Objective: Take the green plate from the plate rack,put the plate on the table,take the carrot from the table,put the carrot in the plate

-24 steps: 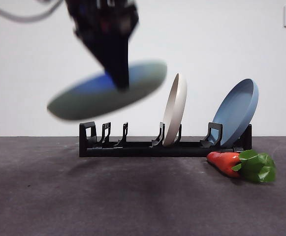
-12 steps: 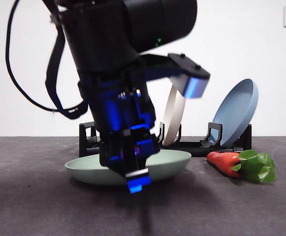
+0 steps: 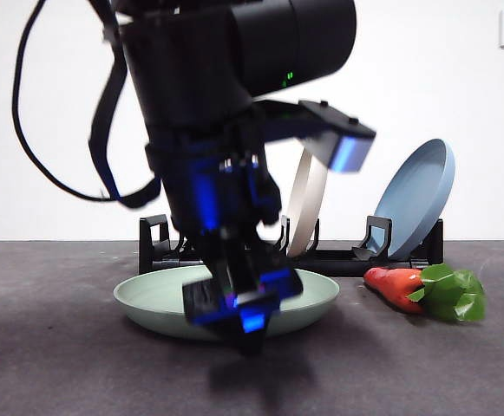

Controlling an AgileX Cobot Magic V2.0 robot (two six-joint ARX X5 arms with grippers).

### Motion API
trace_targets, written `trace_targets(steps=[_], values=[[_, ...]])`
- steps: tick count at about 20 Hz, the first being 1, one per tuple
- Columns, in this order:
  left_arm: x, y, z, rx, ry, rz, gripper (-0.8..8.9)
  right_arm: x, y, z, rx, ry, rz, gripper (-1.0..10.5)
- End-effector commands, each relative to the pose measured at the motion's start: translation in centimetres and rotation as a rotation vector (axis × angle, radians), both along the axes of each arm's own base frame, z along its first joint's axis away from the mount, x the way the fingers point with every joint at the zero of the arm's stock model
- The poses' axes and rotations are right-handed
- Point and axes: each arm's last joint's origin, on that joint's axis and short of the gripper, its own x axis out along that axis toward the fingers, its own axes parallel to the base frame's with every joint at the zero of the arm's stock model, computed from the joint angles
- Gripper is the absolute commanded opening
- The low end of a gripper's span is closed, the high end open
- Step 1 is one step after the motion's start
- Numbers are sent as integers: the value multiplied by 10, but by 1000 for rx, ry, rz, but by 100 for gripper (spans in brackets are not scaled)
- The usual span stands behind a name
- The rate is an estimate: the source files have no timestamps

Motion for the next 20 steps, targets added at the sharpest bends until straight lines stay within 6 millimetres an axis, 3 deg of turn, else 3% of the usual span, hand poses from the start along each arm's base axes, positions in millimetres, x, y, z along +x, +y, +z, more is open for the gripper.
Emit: trace_targets(steps=[1,5,8,10,14,17,20], values=[[-1,0,43,-143,-25,90,314,18,3,-1,16,-6,-10,719],[-15,21,138,-388,-48,152,314,64,21,-17,28,13,45,719],[-34,54,206,-578,-88,188,314,104,46,-38,6,4,57,682],[-48,79,239,-663,-116,191,314,128,62,-55,-48,-32,46,680],[-74,123,274,-804,-147,212,314,160,82,-100,-140,19,28,679],[-88,146,284,-863,-171,207,314,174,90,-126,-161,47,3,677],[-95,159,287,-896,-167,221,314,182,92,-140,-148,66,-19,588]])
